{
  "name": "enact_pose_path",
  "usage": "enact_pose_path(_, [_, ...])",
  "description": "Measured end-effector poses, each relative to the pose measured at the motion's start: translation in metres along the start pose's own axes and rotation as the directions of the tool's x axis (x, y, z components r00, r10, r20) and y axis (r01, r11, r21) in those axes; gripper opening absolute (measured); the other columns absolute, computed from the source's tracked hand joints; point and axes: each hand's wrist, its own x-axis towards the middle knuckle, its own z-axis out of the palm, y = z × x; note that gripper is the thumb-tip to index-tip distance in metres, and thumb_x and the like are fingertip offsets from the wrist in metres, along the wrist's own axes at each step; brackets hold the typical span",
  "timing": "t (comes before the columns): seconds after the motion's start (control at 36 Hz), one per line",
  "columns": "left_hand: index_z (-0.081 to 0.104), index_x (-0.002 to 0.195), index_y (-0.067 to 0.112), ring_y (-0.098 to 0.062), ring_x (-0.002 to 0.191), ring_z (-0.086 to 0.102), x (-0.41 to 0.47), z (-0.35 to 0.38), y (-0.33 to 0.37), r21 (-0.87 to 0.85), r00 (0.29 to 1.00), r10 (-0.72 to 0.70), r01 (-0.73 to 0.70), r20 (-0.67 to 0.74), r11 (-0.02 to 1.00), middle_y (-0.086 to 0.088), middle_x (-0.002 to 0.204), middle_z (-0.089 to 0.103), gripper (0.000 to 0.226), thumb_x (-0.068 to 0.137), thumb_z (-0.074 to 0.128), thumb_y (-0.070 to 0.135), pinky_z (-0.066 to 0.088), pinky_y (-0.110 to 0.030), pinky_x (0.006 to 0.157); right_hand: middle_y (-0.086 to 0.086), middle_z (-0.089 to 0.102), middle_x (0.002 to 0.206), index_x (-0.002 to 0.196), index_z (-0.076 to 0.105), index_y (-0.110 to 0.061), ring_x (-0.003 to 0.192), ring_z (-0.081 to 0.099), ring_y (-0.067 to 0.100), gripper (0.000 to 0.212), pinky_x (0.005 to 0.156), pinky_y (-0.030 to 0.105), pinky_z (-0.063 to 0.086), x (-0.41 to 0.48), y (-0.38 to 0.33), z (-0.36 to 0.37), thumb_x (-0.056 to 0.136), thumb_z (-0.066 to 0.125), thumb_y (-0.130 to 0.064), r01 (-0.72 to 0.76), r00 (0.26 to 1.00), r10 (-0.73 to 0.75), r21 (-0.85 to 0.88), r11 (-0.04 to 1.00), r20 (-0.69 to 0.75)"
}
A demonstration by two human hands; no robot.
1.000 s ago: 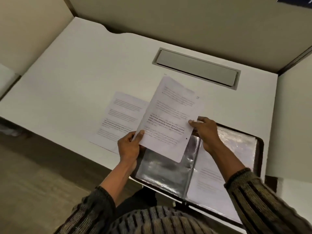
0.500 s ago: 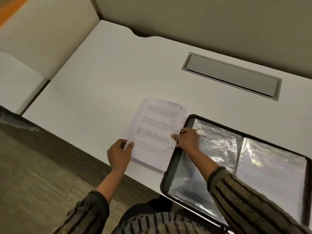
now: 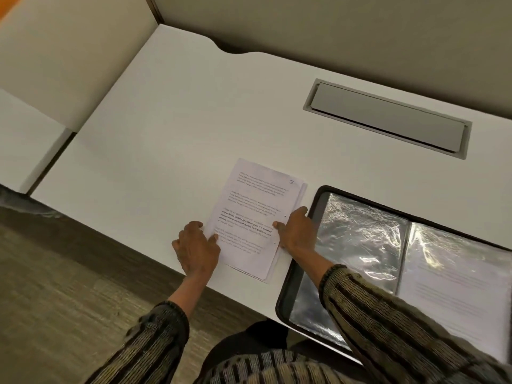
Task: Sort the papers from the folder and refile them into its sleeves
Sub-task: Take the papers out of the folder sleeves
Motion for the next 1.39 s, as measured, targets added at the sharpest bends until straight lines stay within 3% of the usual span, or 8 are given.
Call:
enact_pose_path(0.11, [0.058, 0.13, 0.01, -0.031, 0.117, 0.057, -0.001, 0.0, 0.002, 0.081, 0.998, 0.057, -0.057, -0.009, 0.995, -0.011, 0.126, 0.063, 0.049, 0.09, 0.082, 0.026, 0.038, -0.045, 0.102, 0.004, 0.068, 0.095, 0.124, 0.033, -0.013, 0.067, 0.071, 0.022, 0.066, 0.062, 0.038, 0.062, -0.003, 0.0, -0.006, 0.09, 0.078, -0.047, -0.015, 1.0, 0.016, 0.049, 0.999, -0.021])
enact_pose_path(0.22, [0.056, 0.132, 0.009, -0.033, 0.12, 0.057, -0.005, -0.004, 0.01, 0.05, 0.997, 0.073, -0.072, -0.015, 0.996, -0.013, 0.131, 0.061, 0.052, 0.09, 0.082, 0.024, 0.039, -0.048, 0.108, -0.001, 0.068, 0.109, 0.127, 0.037, -0.023, 0.081, 0.074, 0.025, 0.064, 0.08, 0.043, 0.061, -0.008, 0.018, -0.018, 0.087, 0.074, -0.056, 0.017, 0.999, -0.013, 0.131, 0.991, -0.032])
enact_pose_path(0.44, [0.052, 0.134, 0.013, -0.029, 0.126, 0.053, -0.047, 0.011, 0.061, -0.083, 0.933, 0.36, -0.357, 0.025, 0.93, -0.008, 0.136, 0.056, 0.057, 0.088, 0.082, 0.027, 0.04, -0.046, 0.111, -0.01, 0.071, 0.074, 0.112, 0.056, -0.03, 0.065, 0.071, 0.007, 0.028, 0.067, 0.036, 0.059, -0.066, 0.084, -0.083, 0.096, 0.071, -0.049, 0.121, 0.982, -0.08, 0.245, 0.962, -0.172])
enact_pose_path(0.61, [0.049, 0.147, 0.01, -0.029, 0.146, 0.038, -0.101, 0.035, 0.129, -0.145, 0.73, 0.664, -0.648, 0.163, 0.748, -0.011, 0.157, 0.042, 0.065, 0.094, 0.073, 0.039, 0.031, -0.048, 0.123, -0.016, 0.065, 0.103, 0.113, 0.057, -0.036, 0.089, 0.065, 0.006, 0.026, 0.076, 0.036, 0.055, -0.107, 0.155, -0.111, 0.096, 0.069, -0.052, 0.013, 0.921, 0.048, 0.153, 0.988, -0.386])
enact_pose_path(0.78, [0.041, 0.151, 0.02, -0.027, 0.153, 0.03, -0.159, 0.062, 0.188, -0.204, 0.462, 0.828, -0.82, 0.317, 0.535, -0.005, 0.167, 0.03, 0.066, 0.097, 0.067, 0.047, 0.029, -0.046, 0.127, 0.009, 0.049, 0.142, 0.143, 0.05, -0.018, 0.129, 0.049, 0.028, 0.064, 0.099, 0.05, 0.052, -0.14, 0.219, -0.134, 0.095, 0.064, -0.057, -0.207, 0.827, 0.241, 0.123, 0.971, -0.507])
enact_pose_path(0.94, [0.039, 0.157, 0.016, -0.031, 0.159, 0.018, -0.205, 0.086, 0.223, -0.174, 0.26, 0.858, -0.914, 0.443, 0.367, -0.01, 0.173, 0.019, 0.071, 0.099, 0.065, 0.048, 0.023, -0.05, 0.13, 0.023, 0.024, 0.164, 0.16, 0.027, -0.003, 0.148, 0.028, 0.042, 0.095, 0.122, 0.058, 0.03, -0.159, 0.272, -0.154, 0.095, 0.059, -0.065, -0.451, 0.764, 0.42, 0.06, 0.891, -0.49])
enact_pose_path(1.14, [0.011, 0.169, 0.014, -0.024, 0.163, -0.011, -0.243, 0.112, 0.238, -0.157, 0.247, 0.811, -0.912, 0.53, 0.38, -0.006, 0.177, -0.014, 0.095, 0.099, 0.059, 0.058, 0.002, -0.043, 0.132, 0.023, 0.003, 0.171, 0.163, 0.008, -0.001, 0.157, 0.011, 0.041, 0.116, 0.127, 0.055, 0.015, -0.173, 0.32, -0.17, 0.09, 0.053, -0.079, -0.531, 0.747, 0.497, 0.054, 0.846, -0.443])
enact_pose_path(1.39, [-0.029, 0.162, 0.013, -0.026, 0.154, -0.039, -0.256, 0.133, 0.22, -0.02, 0.266, 0.688, -0.926, 0.675, 0.377, -0.007, 0.165, -0.045, 0.134, 0.087, 0.058, 0.082, -0.002, -0.05, 0.133, 0.03, -0.001, 0.17, 0.162, 0.019, 0.002, 0.158, 0.011, 0.044, 0.117, 0.126, 0.056, 0.021, -0.185, 0.351, -0.168, 0.09, 0.028, -0.089, -0.515, 0.824, 0.423, -0.185, 0.837, -0.377])
